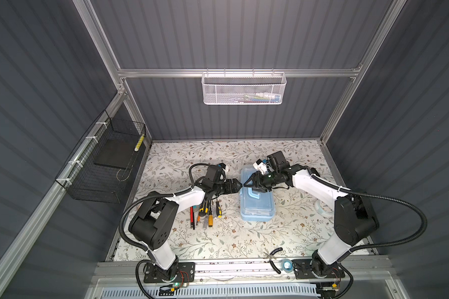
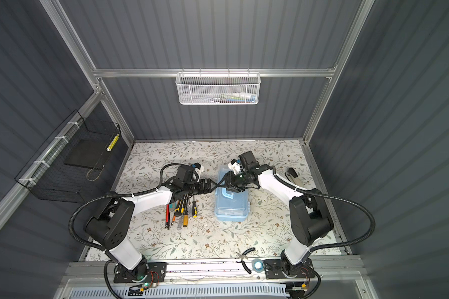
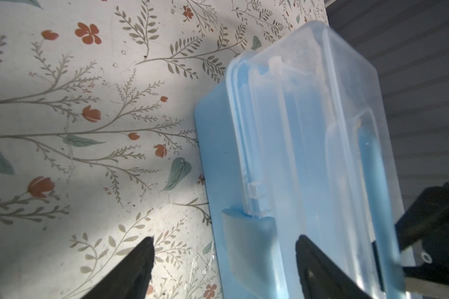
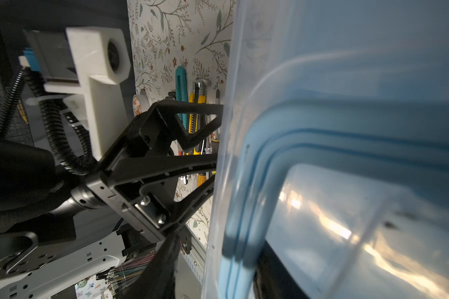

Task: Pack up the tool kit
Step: 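Grip the box ends with both grippers and tilt it up on end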

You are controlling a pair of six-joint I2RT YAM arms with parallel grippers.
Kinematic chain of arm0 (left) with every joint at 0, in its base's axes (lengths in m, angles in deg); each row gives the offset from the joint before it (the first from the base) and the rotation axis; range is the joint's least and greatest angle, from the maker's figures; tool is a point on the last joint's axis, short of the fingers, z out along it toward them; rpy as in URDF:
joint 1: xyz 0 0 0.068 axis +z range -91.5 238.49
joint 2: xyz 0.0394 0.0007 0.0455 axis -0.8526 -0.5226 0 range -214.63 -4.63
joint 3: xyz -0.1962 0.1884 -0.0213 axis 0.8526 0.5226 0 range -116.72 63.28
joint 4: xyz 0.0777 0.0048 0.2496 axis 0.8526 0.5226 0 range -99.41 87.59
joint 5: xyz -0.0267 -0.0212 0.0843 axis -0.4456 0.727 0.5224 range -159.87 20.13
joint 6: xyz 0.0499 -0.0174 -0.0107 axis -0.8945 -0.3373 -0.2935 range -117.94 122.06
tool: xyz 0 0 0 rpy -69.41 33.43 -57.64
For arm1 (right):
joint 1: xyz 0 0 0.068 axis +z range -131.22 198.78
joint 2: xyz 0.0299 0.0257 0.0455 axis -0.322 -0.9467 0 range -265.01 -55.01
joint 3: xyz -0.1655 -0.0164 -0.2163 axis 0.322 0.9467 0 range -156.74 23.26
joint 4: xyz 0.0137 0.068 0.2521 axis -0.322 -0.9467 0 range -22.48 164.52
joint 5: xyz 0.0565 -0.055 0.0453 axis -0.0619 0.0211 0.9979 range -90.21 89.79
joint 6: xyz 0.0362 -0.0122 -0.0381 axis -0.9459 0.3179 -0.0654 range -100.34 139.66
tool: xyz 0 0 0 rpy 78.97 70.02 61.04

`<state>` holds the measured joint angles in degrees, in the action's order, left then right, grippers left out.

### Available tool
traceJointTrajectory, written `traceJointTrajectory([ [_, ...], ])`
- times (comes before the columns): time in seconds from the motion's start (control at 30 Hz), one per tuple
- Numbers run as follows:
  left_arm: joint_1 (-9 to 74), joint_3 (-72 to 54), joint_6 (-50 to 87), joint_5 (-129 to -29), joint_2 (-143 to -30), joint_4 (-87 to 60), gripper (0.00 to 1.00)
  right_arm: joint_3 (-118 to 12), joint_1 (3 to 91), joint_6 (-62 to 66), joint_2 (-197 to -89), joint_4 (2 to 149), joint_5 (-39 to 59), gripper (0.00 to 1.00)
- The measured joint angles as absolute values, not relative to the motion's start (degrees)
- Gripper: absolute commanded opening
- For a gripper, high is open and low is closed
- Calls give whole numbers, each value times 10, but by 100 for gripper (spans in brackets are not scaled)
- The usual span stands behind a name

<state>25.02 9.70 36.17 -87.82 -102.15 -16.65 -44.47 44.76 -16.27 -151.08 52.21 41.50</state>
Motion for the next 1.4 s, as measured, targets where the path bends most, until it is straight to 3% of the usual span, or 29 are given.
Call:
traceJointTrajectory([
  [0.13, 249, 96, 362, -873, -1030, -165, 86, -440, 442, -159, -1516, 535, 432, 37],
  [0.4, 248, 96, 361, -870, -1030, -167, 87, -398, 420, -162, -1517, 589, 473, 0],
  [0.7, 252, 124, 381, -897, -1030, -235, 89, -353, 395, -181, -1505, 667, 535, 0],
  [1.07, 313, 195, 565, -1065, -1036, -527, 87, -313, 393, -222, -1518, 809, 643, 0],
  [1.4, 316, 215, 592, -1102, -1026, -566, 86, -297, 377, -256, -1523, 863, 668, 0],
])
